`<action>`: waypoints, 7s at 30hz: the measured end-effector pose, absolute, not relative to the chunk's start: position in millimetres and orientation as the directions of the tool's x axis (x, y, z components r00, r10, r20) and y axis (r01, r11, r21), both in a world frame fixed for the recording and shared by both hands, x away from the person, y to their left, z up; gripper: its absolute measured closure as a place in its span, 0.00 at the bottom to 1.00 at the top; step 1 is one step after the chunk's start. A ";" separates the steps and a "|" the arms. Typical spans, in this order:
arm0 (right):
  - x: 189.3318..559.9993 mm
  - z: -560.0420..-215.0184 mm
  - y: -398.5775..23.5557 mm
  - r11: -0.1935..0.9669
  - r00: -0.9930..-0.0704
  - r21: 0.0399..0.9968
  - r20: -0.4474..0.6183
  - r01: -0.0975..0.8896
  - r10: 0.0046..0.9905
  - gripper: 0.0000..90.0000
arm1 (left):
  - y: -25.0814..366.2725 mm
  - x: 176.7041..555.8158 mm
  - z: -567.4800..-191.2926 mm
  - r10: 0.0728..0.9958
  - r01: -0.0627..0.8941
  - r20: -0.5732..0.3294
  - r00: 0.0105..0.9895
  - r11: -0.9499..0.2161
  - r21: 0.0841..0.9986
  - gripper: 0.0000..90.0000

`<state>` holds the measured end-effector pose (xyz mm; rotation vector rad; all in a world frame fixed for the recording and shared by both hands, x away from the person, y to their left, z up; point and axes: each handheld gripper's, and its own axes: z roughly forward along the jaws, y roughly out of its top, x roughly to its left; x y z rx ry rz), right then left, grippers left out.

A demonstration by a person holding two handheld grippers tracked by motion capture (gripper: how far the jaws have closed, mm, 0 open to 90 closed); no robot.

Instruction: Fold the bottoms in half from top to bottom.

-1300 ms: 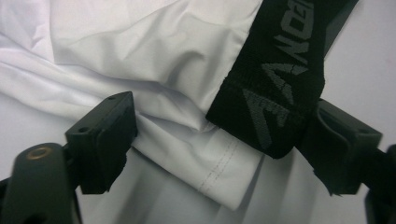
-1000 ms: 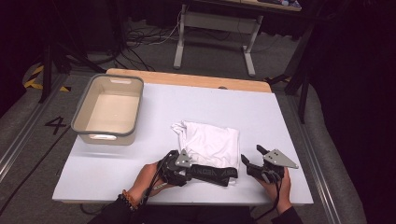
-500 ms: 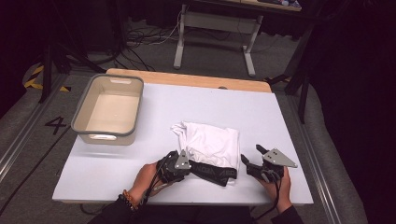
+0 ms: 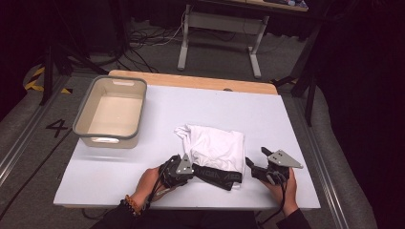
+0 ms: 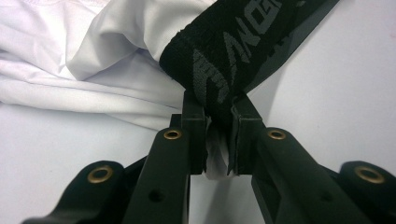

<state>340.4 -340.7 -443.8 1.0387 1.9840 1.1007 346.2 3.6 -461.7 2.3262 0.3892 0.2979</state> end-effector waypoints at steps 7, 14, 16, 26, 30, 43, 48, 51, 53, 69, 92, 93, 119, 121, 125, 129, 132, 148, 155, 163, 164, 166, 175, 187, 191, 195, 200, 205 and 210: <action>346.7 -447.6 -343.2 0.331 -0.506 0.861 -0.102 0.387 0.856 0.27 | 3.5 346.4 -461.1 0.363 0.192 0.096 0.927 -0.678 0.710 0.90; 375.7 -439.1 -337.1 0.331 -0.525 0.839 -0.065 0.431 0.848 0.28 | 4.8 347.1 -462.1 0.362 0.194 0.085 0.928 -0.666 0.720 0.90; 389.4 -436.5 -334.6 0.322 -0.532 0.837 -0.044 0.442 0.846 0.24 | 4.8 347.0 -462.1 0.364 0.195 0.085 0.927 -0.665 0.721 0.90; 456.9 -448.3 -309.0 0.324 -0.522 0.754 0.030 0.572 0.853 0.21 | 20.2 345.0 -457.5 0.395 0.270 0.000 0.919 -0.627 0.731 0.72; 461.0 -452.2 -304.1 0.358 -0.524 0.725 0.006 0.589 0.852 0.22 | 29.6 344.8 -453.1 0.446 0.325 -0.038 0.894 -0.589 0.740 0.44; 452.2 -451.7 -301.2 0.406 -0.600 0.726 0.013 0.556 0.800 0.46 | 16.5 351.9 -462.2 0.449 0.441 -0.192 0.873 -0.557 0.703 0.24; 445.8 -451.4 -300.4 0.423 -0.630 0.739 0.003 0.525 0.777 0.71 | 3.8 351.0 -462.8 0.457 0.442 -0.189 0.869 -0.548 0.710 0.18; 445.0 -451.4 -301.2 0.413 -0.632 0.742 0.018 0.528 0.775 0.81 | -1.6 354.5 -462.6 0.469 0.463 -0.210 0.858 -0.531 0.710 0.18; 444.9 -451.4 -301.5 0.413 -0.635 0.742 0.022 0.528 0.772 0.82 | -3.2 355.5 -462.3 0.479 0.476 -0.221 0.850 -0.517 0.711 0.18; 441.5 -452.1 -298.1 0.433 -0.643 0.744 -0.007 0.508 0.766 0.79 | -21.6 361.8 -461.1 0.520 0.435 -0.122 0.845 -0.537 0.723 0.35; 430.7 -442.4 -306.6 0.404 -0.645 0.793 -0.018 0.456 0.764 0.88 | -4.8 353.5 -452.6 0.416 0.284 -0.005 0.909 -0.611 0.739 0.87; 430.7 -442.4 -306.6 0.404 -0.645 0.793 -0.018 0.456 0.764 0.88 | -4.8 353.5 -452.6 0.416 0.284 -0.005 0.909 -0.611 0.739 0.86; 435.6 -451.0 -287.7 0.479 -0.684 0.719 -0.007 0.504 0.729 0.48 | -8.3 363.6 -458.6 0.468 0.385 -0.076 0.880 -0.612 0.690 0.47; 430.9 -449.8 -286.8 0.493 -0.692 0.719 -0.023 0.490 0.721 0.63 | -9.2 363.2 -458.6 0.434 0.369 -0.093 0.896 -0.611 0.701 0.68; 429.6 -449.4 -289.0 0.494 -0.687 0.725 -0.038 0.481 0.726 0.79 | -7.1 364.4 -461.5 0.417 0.370 -0.123 0.900 -0.587 0.720 0.82; 431.4 -447.1 -297.2 0.470 -0.702 0.743 0.001 0.478 0.713 0.92 | -5.5 363.0 -460.5 0.400 0.344 -0.106 0.910 -0.587 0.733 0.86; 429.3 -441.7 -303.6 0.435 -0.694 0.776 0.006 0.457 0.720 0.93 | -5.4 362.1 -457.4 0.396 0.321 -0.079 0.915 -0.594 0.737 0.87; 443.9 -451.0 -317.6 0.310 -0.523 0.713 0.093 0.629 0.847 0.25 | -4.7 356.2 -458.7 0.408 0.335 -0.084 0.909 -0.596 0.730 0.87; 437.9 -451.7 -298.4 0.374 -0.584 0.706 0.068 0.601 0.809 0.36 | -5.1 355.5 -459.9 0.412 0.337 -0.085 0.907 -0.591 0.733 0.87; 430.8 -451.5 -288.7 0.403 -0.642 0.731 0.062 0.550 0.764 0.86 | -5.3 355.8 -460.6 0.409 0.330 -0.080 0.909 -0.591 0.736 0.87; 431.0 -451.2 -289.2 0.404 -0.644 0.731 0.062 0.549 0.763 0.87 | -5.3 355.8 -460.5 0.407 0.328 -0.078 0.910 -0.592 0.736 0.87; 430.7 -451.1 -289.4 0.400 -0.644 0.731 0.069 0.552 0.762 0.88 | -5.3 355.7 -460.3 0.406 0.327 -0.077 0.911 -0.594 0.735 0.87; 422.9 -424.5 -293.3 0.324 -0.666 0.831 0.072 0.452 0.743 0.90 | 1.5 360.2 -445.8 0.393 0.267 -0.013 0.920 -0.602 0.752 0.87; 425.6 -387.4 -279.8 0.287 -0.672 0.888 0.034 0.361 0.740 0.90 | 25.6 372.4 -423.1 0.420 0.255 0.011 0.907 -0.570 0.781 0.87; 428.5 -382.2 -277.1 0.273 -0.666 0.893 0.040 0.359 0.745 0.90 | 26.8 375.5 -414.1 0.417 0.237 0.029 0.908 -0.571 0.786 0.87; 431.2 -371.4 -275.3 0.271 -0.664 0.902 0.023 0.336 0.747 0.90 | 25.7 379.7 -409.3 0.418 0.232 0.031 0.908 -0.561 0.795 0.87; 432.6 -365.1 -274.4 0.269 -0.662 0.905 0.018 0.329 0.749 0.90 | 19.0 381.8 -408.6 0.413 0.218 0.042 0.910 -0.561 0.798 0.87; 435.1 -342.5 -263.5 0.296 -0.664 0.913 -0.038 0.281 0.747 0.90 | 28.1 392.0 -384.2 0.443 0.210 0.058 0.895 -0.532 0.820 0.87; 438.1 -317.4 -245.3 0.333 -0.673 0.917 -0.105 0.219 0.733 0.90 | 44.0 403.6 -366.3 0.486 0.221 0.066 0.872 -0.509 0.832 0.87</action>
